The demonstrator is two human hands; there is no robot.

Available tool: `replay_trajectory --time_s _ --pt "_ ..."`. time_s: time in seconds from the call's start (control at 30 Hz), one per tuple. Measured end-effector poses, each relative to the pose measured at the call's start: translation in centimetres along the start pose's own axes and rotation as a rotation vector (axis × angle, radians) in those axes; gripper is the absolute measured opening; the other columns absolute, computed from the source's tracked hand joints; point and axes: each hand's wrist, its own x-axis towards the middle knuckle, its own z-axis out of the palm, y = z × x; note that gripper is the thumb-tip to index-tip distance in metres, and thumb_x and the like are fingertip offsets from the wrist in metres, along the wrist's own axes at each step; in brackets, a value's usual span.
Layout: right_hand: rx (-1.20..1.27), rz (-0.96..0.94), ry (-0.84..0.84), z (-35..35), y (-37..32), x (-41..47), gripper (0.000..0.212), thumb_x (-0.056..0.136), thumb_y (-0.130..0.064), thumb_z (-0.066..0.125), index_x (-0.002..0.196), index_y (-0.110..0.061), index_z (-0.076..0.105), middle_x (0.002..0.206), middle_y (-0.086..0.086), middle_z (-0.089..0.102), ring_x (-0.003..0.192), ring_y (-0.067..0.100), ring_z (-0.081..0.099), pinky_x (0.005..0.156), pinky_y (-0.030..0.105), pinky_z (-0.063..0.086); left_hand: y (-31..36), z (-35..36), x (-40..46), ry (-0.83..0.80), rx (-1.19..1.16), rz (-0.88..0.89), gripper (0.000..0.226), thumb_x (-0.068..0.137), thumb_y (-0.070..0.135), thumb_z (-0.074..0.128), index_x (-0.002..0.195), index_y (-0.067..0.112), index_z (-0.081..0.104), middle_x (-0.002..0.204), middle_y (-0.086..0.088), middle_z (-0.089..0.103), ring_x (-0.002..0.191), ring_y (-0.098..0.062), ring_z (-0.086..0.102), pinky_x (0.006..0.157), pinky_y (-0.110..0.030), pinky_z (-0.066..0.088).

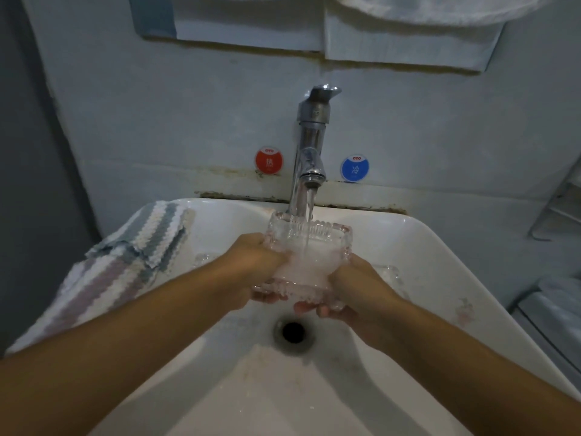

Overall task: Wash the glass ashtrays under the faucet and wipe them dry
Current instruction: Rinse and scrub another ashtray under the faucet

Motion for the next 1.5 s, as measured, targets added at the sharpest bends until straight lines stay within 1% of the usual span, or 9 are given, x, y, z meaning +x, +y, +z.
replay_trajectory --time_s 0.23,0.4,0.53,0.73,0.83,1.07,1.27,1.4,1.5 --pt "0.035 0.033 -0.047 0.0 0.5 0.2 0.062 0.081 0.012 0.04 0.138 -0.011 0.042 0.116 0.027 0.066 0.079 0.037 0.075 0.051 0.029 0.054 0.1 -0.7 0.4 -0.079 0.035 -0.1 0.018 0.098 0.007 0.054 0.111 0.01 0.067 0.086 -0.013 0.071 0.06 -0.019 0.064 0.044 -0.022 0.049" --pt "-0.102 -0.026 0.058 0.8 0.3 -0.5 0.025 0.097 0.001 0.051 0.112 -0.01 0.067 0.082 0.012 0.078 0.065 0.027 0.075 0.051 0.031 0.056 -0.3 0.0 0.1 -0.034 0.122 -0.043 0.015 0.094 0.014 0.068 0.106 0.006 0.067 0.076 -0.011 0.07 0.052 -0.018 0.062 0.044 -0.022 0.049" --pt "0.018 0.06 0.166 1.2 0.2 -1.1 0.002 0.096 -0.006 0.062 0.096 -0.006 0.064 0.071 0.016 0.075 0.051 0.027 0.071 0.046 0.032 0.057 0.1 -0.2 0.0 0.081 0.218 0.034 0.027 0.091 0.035 0.07 0.089 0.011 0.058 0.081 -0.01 0.068 0.057 -0.018 0.067 0.048 -0.029 0.053" --pt "0.038 0.108 0.181 0.7 0.1 -0.6 0.026 0.095 0.005 0.039 0.107 0.002 0.062 0.075 0.028 0.072 0.044 0.03 0.066 0.037 0.026 0.049 0.1 -0.7 0.7 0.104 0.232 0.061 0.024 0.093 0.027 0.068 0.102 0.007 0.057 0.091 -0.006 0.058 0.076 -0.015 0.053 0.055 -0.025 0.04" --pt "-0.002 0.103 0.112 0.6 0.1 -0.7 0.028 0.094 0.007 0.045 0.115 0.002 0.063 0.081 0.026 0.074 0.054 0.032 0.07 0.043 0.028 0.052 -0.2 -0.2 0.9 0.064 0.202 0.073 0.035 0.083 0.023 0.08 0.109 0.006 0.063 0.093 -0.007 0.066 0.079 -0.015 0.06 0.055 -0.022 0.045" --pt "-0.03 0.087 0.055 1.2 -0.2 -1.6 0.015 0.096 -0.004 0.06 0.111 -0.006 0.062 0.083 0.022 0.075 0.057 0.03 0.07 0.043 0.028 0.052 0.1 -0.6 0.0 0.126 0.175 0.059 0.03 0.08 0.038 0.081 0.081 0.017 0.06 0.073 0.002 0.063 0.06 -0.008 0.057 0.036 -0.014 0.039" --pt "-0.049 0.114 0.183 0.7 0.0 -1.2 0.013 0.099 -0.006 0.051 0.108 -0.003 0.06 0.09 0.024 0.071 0.057 0.027 0.065 0.038 0.022 0.049 0.1 -0.3 -0.1 0.12 0.169 0.088 0.021 0.097 0.023 0.065 0.081 0.017 0.052 0.08 -0.002 0.059 0.068 -0.012 0.055 0.051 -0.024 0.041" --pt "-0.091 0.137 0.253 0.7 0.2 -0.5 0.02 0.091 -0.017 0.072 0.106 -0.008 0.061 0.094 0.011 0.068 0.072 0.021 0.064 0.037 0.018 0.044 -0.2 0.0 0.1 0.091 0.205 0.072 0.006 0.1 0.015 0.054 0.103 0.01 0.052 0.09 -0.005 0.056 0.076 -0.015 0.053 0.054 -0.025 0.04" --pt "-0.073 0.166 0.266 0.6 0.0 -0.6 0.04 0.083 -0.031 0.082 0.11 -0.008 0.064 0.095 0.011 0.07 0.073 0.022 0.067 0.035 0.018 0.045 -0.1 0.3 -0.3 0.047 0.232 0.061 0.016 0.101 0.012 0.051 0.087 0.016 0.045 0.086 -0.003 0.051 0.073 -0.014 0.049 0.054 -0.024 0.039"
